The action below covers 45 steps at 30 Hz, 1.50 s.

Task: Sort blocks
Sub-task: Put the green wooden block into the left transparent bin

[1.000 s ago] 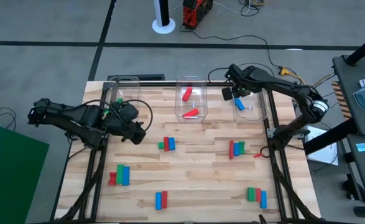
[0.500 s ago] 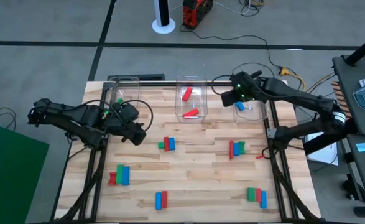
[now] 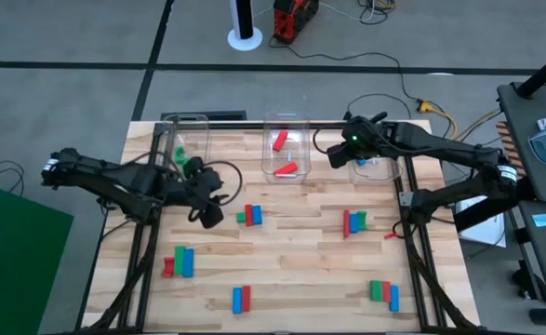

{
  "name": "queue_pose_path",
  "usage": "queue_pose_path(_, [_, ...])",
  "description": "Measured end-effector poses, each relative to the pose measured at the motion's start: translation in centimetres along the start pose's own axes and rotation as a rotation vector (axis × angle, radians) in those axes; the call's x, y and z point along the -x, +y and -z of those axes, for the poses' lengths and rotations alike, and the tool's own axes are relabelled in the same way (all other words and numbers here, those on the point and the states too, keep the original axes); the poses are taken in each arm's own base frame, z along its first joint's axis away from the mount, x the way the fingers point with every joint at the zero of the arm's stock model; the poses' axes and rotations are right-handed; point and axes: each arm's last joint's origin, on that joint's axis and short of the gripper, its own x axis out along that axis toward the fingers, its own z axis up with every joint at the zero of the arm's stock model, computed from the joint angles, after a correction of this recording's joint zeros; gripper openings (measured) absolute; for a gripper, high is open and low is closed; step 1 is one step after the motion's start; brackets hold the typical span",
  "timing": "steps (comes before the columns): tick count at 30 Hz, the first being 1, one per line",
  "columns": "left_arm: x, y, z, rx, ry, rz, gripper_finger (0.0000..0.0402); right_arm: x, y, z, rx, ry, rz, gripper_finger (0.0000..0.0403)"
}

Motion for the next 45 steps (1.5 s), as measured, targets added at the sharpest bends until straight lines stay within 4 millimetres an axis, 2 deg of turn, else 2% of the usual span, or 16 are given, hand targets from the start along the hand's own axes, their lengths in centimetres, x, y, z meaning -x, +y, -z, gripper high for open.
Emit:
queue_pose_path(9, [-4.9,-1.6,3.4,0.055,-0.077,0.096,0.016,-0.3,0.1,0.0,0.006,0.008,0.006,0.0034])
queue_pose_path(17, [-6.9,-1.6,6.1,0.058,-0.042,0.089,0.0161,-0.3,0.1,0.0,0.009,0.008,0.006,0.0034])
queue_pose_path(22, [-7.3,-1.8,6.8,0.048,-0.013,0.131,0.0186,-0.3,0.1,0.0,0.019,0.006,0.005,0.0034])
queue_pose_path(28, [-9.0,-2.8,7.4,-0.103,0.023,0.138,0.022,-0.4,0.3,-0.2,0.015,-0.015,-0.012,0.0034])
queue_pose_path(45, [-13.5,-4.8,9.1,-0.188,0.144,0.087,0.0222,-0.4,0.4,-0.1,0.014,-0.017,-0.019,0.0034])
